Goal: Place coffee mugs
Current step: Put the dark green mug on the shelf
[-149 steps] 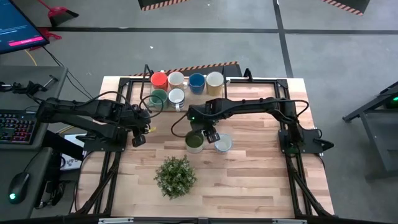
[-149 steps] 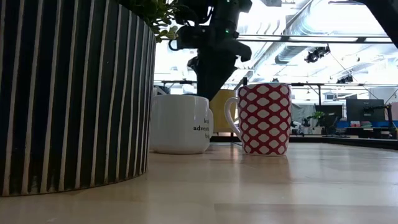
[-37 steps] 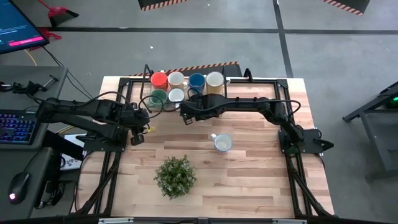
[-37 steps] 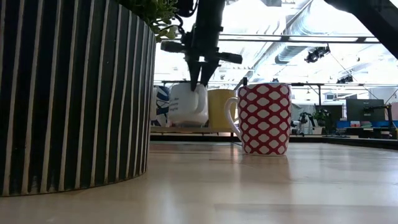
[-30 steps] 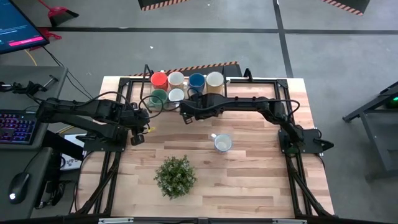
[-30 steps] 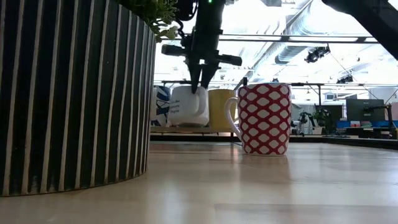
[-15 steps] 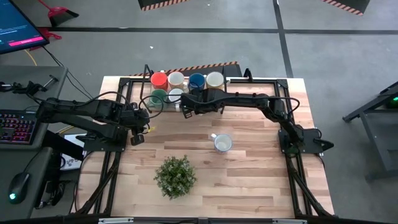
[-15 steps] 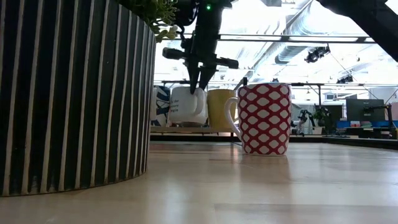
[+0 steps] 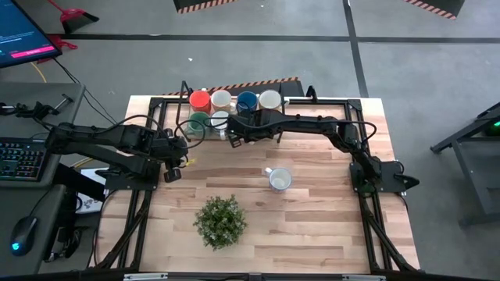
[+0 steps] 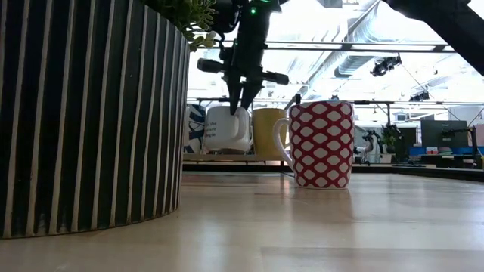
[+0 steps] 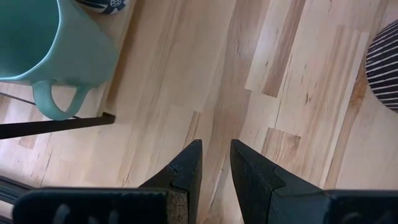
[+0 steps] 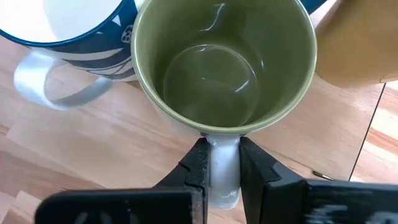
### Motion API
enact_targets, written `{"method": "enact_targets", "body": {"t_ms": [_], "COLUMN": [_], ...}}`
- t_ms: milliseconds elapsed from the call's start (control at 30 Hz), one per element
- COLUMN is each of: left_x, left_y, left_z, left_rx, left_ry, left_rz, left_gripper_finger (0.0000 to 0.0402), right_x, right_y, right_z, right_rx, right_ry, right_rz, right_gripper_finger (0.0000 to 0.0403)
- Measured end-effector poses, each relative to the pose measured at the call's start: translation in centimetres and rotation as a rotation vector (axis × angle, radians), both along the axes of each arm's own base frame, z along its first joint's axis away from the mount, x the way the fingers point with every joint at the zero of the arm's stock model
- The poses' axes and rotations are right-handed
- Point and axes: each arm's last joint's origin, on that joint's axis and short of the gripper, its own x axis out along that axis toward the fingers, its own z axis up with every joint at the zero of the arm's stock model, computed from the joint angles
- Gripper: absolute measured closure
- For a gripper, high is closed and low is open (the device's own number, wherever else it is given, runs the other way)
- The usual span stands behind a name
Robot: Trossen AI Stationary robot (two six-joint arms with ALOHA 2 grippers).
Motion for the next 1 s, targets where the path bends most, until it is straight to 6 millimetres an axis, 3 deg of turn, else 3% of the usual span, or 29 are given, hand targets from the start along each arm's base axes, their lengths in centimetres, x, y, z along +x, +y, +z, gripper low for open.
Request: {"method": "enact_targets", "body": {"t_ms": [1000], "left_x": [0.0], "left_y": [0.0], "left_z": [0.0], "left_rx": [-0.011], "left_ry": [-0.005], "left_rz": [0.026], "left_gripper_finger": [0.0328], "right_x": [-0.28], "right_y": [-0.07], "right_z": [-0.11], "right_rx": [0.017], "right_ry": [0.038], "right_rz": [0.03], "right_gripper_finger": [0.0371]}}
